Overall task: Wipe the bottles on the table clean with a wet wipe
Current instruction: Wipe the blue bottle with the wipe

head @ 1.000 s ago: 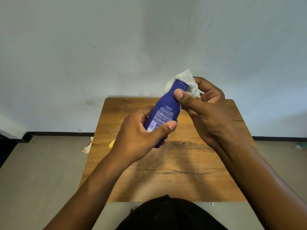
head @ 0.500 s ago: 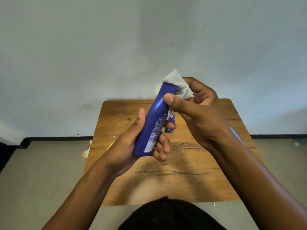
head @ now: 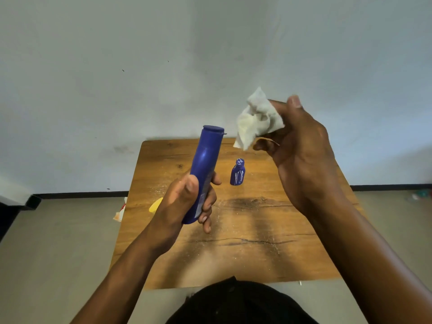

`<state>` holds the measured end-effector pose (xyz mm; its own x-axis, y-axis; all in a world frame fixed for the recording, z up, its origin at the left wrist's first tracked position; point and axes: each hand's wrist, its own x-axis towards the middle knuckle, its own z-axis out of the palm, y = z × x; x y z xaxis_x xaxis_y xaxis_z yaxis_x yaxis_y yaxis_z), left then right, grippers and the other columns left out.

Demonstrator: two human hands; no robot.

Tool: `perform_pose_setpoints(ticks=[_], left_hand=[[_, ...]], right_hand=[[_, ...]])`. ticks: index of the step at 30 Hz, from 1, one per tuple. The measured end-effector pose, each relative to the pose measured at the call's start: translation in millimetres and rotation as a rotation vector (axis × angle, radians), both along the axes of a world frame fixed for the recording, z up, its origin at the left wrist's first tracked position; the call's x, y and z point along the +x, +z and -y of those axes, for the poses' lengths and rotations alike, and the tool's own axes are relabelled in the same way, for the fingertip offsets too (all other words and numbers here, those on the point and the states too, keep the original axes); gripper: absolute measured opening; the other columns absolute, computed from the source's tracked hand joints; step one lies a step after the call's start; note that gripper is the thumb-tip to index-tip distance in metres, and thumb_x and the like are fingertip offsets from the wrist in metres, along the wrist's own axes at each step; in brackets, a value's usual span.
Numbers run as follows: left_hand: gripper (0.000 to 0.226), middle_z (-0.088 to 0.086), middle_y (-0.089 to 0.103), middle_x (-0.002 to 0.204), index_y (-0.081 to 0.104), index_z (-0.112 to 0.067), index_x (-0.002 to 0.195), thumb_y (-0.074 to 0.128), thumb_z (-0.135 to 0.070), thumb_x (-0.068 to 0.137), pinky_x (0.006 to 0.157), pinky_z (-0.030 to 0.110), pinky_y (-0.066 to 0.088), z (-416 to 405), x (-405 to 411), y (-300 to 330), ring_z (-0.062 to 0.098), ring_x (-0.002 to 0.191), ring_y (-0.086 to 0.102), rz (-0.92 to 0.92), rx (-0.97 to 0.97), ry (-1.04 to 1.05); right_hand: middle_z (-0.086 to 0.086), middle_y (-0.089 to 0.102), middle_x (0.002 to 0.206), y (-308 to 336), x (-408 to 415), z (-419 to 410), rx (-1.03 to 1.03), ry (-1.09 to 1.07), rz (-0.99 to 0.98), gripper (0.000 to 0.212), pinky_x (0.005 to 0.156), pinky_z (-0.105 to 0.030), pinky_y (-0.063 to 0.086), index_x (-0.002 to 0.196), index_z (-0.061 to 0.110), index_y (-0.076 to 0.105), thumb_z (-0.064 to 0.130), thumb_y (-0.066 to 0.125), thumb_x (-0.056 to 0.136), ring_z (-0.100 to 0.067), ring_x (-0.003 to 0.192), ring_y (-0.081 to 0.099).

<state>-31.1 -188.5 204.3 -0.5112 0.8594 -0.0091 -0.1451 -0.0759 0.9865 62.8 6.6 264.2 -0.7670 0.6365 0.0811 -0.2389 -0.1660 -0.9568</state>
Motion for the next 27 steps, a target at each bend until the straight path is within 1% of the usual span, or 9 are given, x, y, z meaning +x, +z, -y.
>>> perform_pose_setpoints(ticks=[2, 5, 8, 10, 16, 19, 22, 25, 27], left_hand=[[0.077, 0.018, 0.046, 0.075, 0.061, -0.013, 0.115, 0.06, -0.083, 0.08, 0.055, 0.036, 0.054, 0.9, -0.2, -2.7, 0.02, 0.055, 0.047, -0.008, 0.006, -0.014], [0.075, 0.016, 0.047, 0.073, 0.061, -0.011, 0.114, 0.059, -0.08, 0.083, 0.055, 0.036, 0.054, 0.8, -1.1, -4.7, 0.02, 0.054, 0.047, -0.001, 0.022, -0.04], [0.08, 0.012, 0.047, 0.071, 0.058, -0.005, 0.117, 0.057, -0.079, 0.086, 0.055, 0.036, 0.052, -0.7, -1.9, -2.9, 0.019, 0.052, 0.045, 0.003, 0.027, -0.07], [0.08, 0.013, 0.046, 0.07, 0.057, -0.004, 0.117, 0.054, -0.078, 0.088, 0.055, 0.036, 0.052, -1.1, -2.5, -1.4, 0.019, 0.051, 0.044, -0.003, 0.028, -0.089], [0.075, 0.018, 0.047, 0.067, 0.059, -0.009, 0.115, 0.051, -0.079, 0.088, 0.051, 0.034, 0.053, 2.2, -4.9, -1.0, 0.021, 0.048, 0.047, -0.042, -0.035, -0.169], [0.073, 0.023, 0.045, 0.067, 0.062, -0.01, 0.114, 0.051, -0.078, 0.09, 0.052, 0.033, 0.051, 5.7, -6.8, -0.6, 0.021, 0.048, 0.045, -0.011, -0.053, -0.243], [0.074, 0.022, 0.043, 0.068, 0.061, -0.005, 0.116, 0.052, -0.075, 0.092, 0.052, 0.03, 0.052, 7.2, -7.5, 2.4, 0.019, 0.049, 0.044, 0.078, -0.045, -0.312], [0.074, 0.018, 0.042, 0.068, 0.061, -0.004, 0.115, 0.053, -0.074, 0.091, 0.052, 0.03, 0.051, 6.1, -7.4, 6.0, 0.017, 0.048, 0.043, 0.156, -0.021, -0.349], [0.074, 0.017, 0.042, 0.067, 0.061, -0.005, 0.114, 0.054, -0.075, 0.091, 0.051, 0.029, 0.051, 4.6, -6.7, 8.0, 0.016, 0.047, 0.044, 0.173, -0.022, -0.361]], right_hand=[[-0.012, 0.073, 0.123, 1.7, 2.2, -1.3, 0.06, 0.096, -0.017, 0.045, 0.086, -0.044, 0.054, 0.134, 0.004, 0.066, 0.026, 0.033, 0.111, -0.028, 0.108, 0.068], [-0.008, 0.071, 0.131, 6.0, 5.4, -2.5, 0.299, 0.193, -0.018, 0.039, 0.091, -0.04, 0.059, 0.14, 0.008, 0.062, 0.003, 0.041, 0.109, -0.027, 0.117, 0.068], [-0.001, 0.072, 0.133, 11.5, 6.8, -1.7, 0.571, 0.268, -0.058, 0.036, 0.095, -0.029, 0.058, 0.138, 0.009, 0.064, -0.003, 0.053, 0.106, -0.014, 0.122, 0.068], [0.002, 0.073, 0.132, 15.2, 5.9, -1.8, 0.685, 0.313, -0.035, 0.033, 0.1, -0.028, 0.057, 0.134, 0.01, 0.068, 0.0, 0.061, 0.103, -0.011, 0.123, 0.069], [0.002, 0.079, 0.119, 32.0, 5.0, -23.0, 0.579, 0.5, 0.068, 0.03, 0.098, -0.029, 0.059, 0.122, 0.007, 0.075, 0.0, 0.072, 0.093, -0.011, 0.118, 0.072], [0.004, 0.08, 0.114, 38.0, 6.1, -34.3, 0.679, 0.546, 0.108, 0.028, 0.091, -0.023, 0.059, 0.118, 0.01, 0.077, -0.001, 0.072, 0.093, -0.01, 0.11, 0.075], [0.004, 0.079, 0.116, 40.7, 6.6, -36.7, 0.763, 0.562, 0.095, 0.027, 0.089, -0.023, 0.059, 0.119, 0.011, 0.075, 0.004, 0.072, 0.093, -0.012, 0.108, 0.076], [0.003, 0.078, 0.12, 40.3, 8.2, -38.7, 0.736, 0.563, 0.047, 0.031, 0.093, -0.03, 0.061, 0.123, 0.012, 0.073, 0.011, 0.073, 0.091, -0.015, 0.112, 0.075], [0.002, 0.078, 0.12, 39.2, 10.4, -39.7, 0.7, 0.572, 0.031, 0.035, 0.091, -0.029, 0.061, 0.124, 0.013, 0.072, 0.012, 0.075, 0.088, -0.017, 0.111, 0.076]])
